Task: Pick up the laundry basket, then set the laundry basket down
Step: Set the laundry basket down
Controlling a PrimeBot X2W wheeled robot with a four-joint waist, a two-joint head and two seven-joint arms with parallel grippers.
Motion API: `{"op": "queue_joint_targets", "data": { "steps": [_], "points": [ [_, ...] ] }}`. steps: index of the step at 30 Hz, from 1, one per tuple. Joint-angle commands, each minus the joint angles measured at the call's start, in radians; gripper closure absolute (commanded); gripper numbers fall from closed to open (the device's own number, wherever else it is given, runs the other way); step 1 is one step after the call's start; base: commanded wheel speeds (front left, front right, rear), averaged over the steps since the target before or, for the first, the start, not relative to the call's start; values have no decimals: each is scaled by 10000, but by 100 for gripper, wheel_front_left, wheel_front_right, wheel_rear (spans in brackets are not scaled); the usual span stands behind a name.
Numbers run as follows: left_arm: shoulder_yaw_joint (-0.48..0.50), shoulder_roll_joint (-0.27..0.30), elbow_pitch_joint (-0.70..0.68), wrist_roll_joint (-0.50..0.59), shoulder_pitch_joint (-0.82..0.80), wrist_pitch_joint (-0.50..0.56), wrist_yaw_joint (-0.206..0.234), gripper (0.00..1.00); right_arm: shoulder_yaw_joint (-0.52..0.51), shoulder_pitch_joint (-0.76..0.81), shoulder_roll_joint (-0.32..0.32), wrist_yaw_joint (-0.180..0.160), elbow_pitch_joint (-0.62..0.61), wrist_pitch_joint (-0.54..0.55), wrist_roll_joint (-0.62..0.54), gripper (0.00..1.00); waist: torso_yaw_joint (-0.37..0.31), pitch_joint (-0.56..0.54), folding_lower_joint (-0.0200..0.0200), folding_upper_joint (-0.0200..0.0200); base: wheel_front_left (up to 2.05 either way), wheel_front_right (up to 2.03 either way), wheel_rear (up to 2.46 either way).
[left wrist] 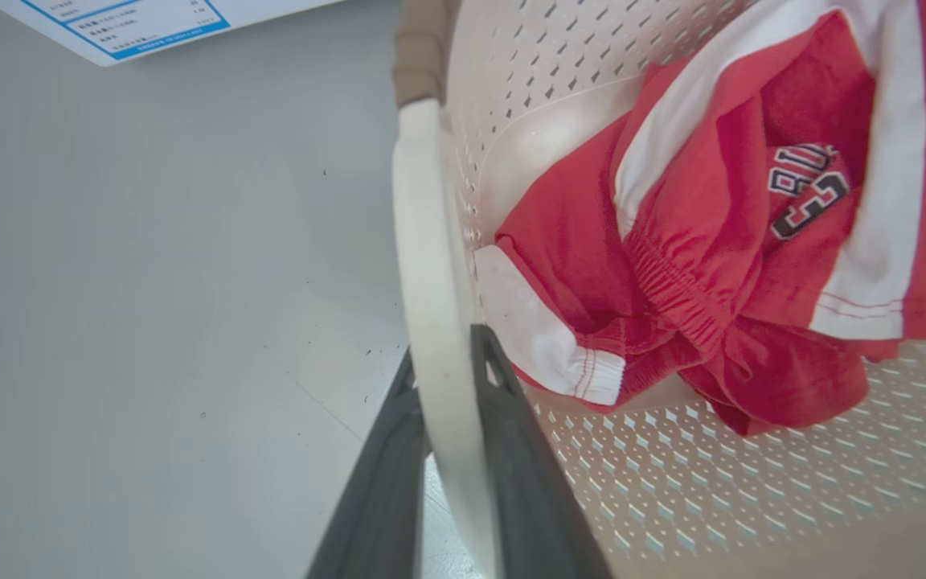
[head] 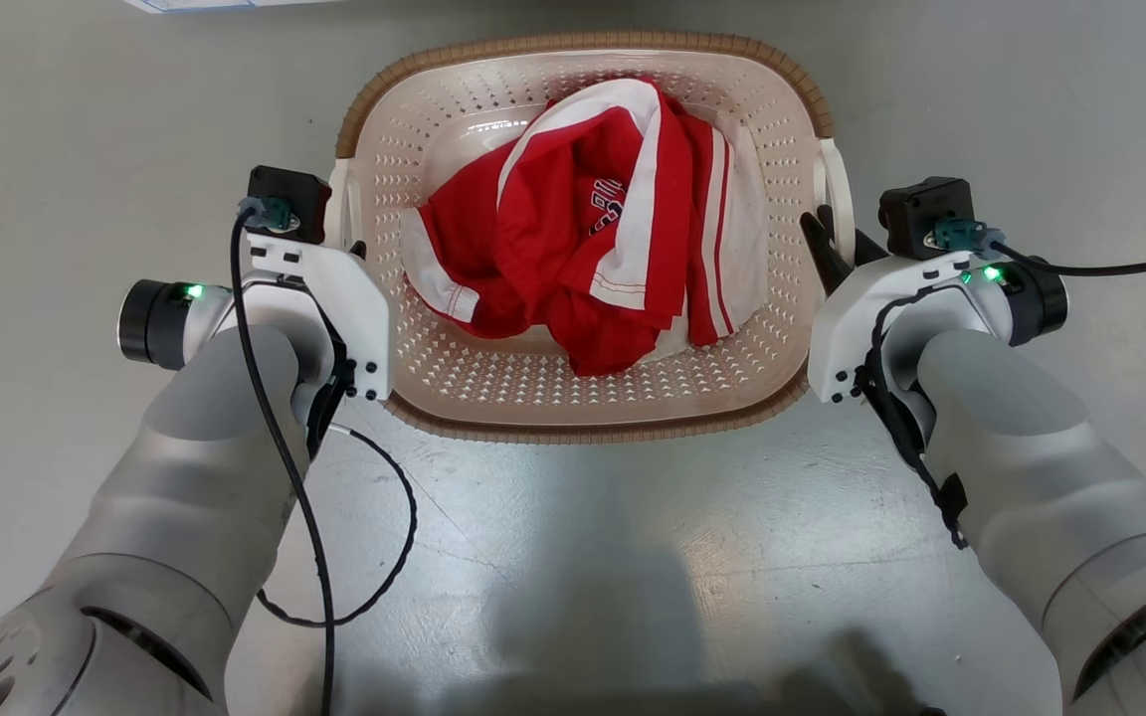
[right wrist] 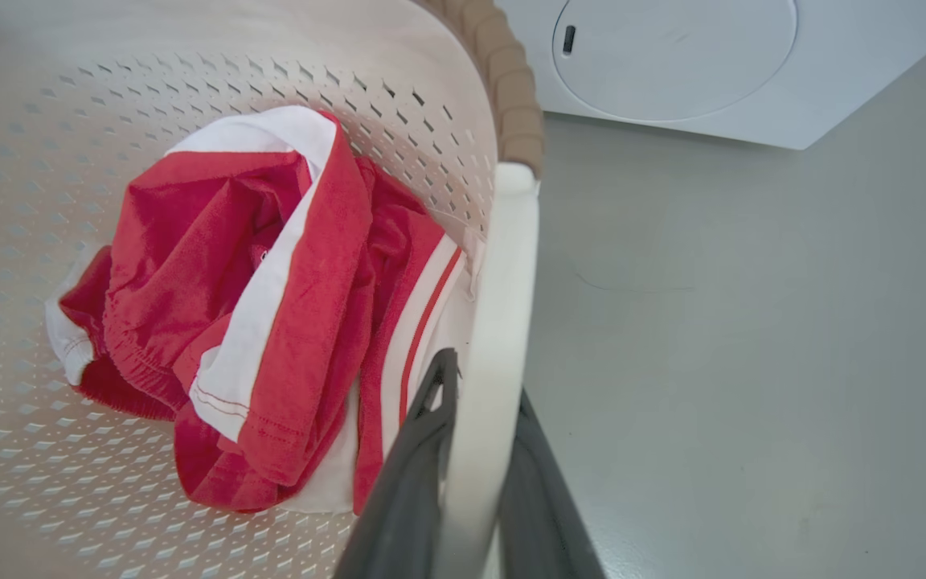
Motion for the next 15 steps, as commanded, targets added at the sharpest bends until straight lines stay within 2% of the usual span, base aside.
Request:
{"op": "queue_joint_targets", "data": {
  "steps": [1, 9, 11, 12, 13, 15],
  "points": [
    [42, 239, -123, 127, -326, -57, 32, 100, 140, 312, 283, 77, -88, -117, -173, 100, -11, 29, -2, 0, 0, 0, 0],
    [-6, 260, -117, 97, -352, 65, 41, 100, 125, 276, 283, 77, -85, -100, -94, 100, -50, 112, -2, 0, 0, 0, 0],
    [36, 275, -116, 42, -361, 113, 158, 100, 34, 247, 283, 77, -81, -111, -51, 100, -60, 137, -2, 0, 0, 0, 0],
    [146, 293, -114, -62, -385, 80, 351, 0, -205, 110, 283, 77, -72, -190, -118, 53, -83, 176, -2, 0, 0, 0, 0],
    [192, 299, -114, -103, -394, 42, 450, 0, -306, 99, 283, 77, -69, -217, -205, 0, -98, 192, -2, 0, 0, 0, 0],
    [198, 323, -113, -112, -402, 34, 574, 0, -596, 89, 269, 77, -66, -262, -421, 0, -131, 220, -2, 0, 0, 0, 0]
  ]
}}
